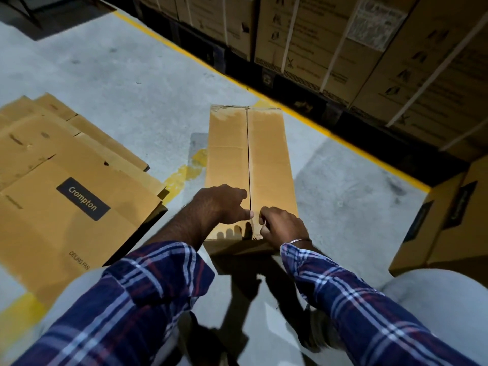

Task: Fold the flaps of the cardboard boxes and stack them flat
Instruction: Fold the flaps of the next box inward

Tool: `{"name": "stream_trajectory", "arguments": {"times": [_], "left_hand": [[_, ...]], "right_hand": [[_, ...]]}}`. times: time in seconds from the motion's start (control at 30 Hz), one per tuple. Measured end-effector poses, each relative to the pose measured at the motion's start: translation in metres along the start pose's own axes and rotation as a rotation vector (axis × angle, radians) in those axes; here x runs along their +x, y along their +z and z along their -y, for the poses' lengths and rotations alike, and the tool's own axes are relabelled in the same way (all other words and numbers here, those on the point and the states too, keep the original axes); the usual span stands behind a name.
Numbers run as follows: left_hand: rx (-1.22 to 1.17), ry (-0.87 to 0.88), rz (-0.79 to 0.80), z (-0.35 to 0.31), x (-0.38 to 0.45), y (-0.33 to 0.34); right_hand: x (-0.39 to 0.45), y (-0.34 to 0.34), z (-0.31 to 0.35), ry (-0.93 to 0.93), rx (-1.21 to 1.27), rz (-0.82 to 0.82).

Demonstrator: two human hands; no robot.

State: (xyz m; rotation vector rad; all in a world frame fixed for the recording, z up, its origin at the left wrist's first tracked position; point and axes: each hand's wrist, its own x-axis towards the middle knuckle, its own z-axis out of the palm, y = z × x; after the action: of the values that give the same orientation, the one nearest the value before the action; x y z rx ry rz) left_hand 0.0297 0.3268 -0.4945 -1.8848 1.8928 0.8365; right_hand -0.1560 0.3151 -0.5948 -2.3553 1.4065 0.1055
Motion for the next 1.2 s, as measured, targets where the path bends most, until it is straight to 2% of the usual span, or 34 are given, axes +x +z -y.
{"name": "stream_trajectory", "arguments": {"times": [0.27,0.4,0.57,0.77,0.97,1.07,1.13,1.2], "left_hand": [[-0.003,0.016,0.001,-0.010,-0.005,0.004],[0.013,0.021,0.019,-0.006,-0.002,0.007],[0.008,0.022,0.032,0.004,0.002,0.005],[-0.007,0.024,0.011,0.005,0.008,0.000],[-0.011,0.060,0.008,-0.008,0.005,0.000],[-0.002,0.069,0.012,-0.014,0.007,0.004],[0.005,0.071,0.008,-0.015,0.009,0.007],[0.012,0.073,0.015,-0.016,0.011,0.008]], "right_hand": [[0.003,0.033,-0.001,-0.022,-0.232,0.126],[0.006,0.038,0.000,-0.066,-0.291,0.066],[0.006,0.025,0.001,-0.086,-0.234,0.030],[-0.014,-0.012,-0.002,-0.062,-0.066,-0.086],[-0.039,-0.047,-0.030,0.183,0.140,-0.171],[-0.046,-0.053,-0.050,0.321,0.225,-0.321],[-0.046,-0.051,-0.063,0.400,0.164,-0.376],[-0.043,-0.046,-0.077,0.447,0.052,-0.345]]}}
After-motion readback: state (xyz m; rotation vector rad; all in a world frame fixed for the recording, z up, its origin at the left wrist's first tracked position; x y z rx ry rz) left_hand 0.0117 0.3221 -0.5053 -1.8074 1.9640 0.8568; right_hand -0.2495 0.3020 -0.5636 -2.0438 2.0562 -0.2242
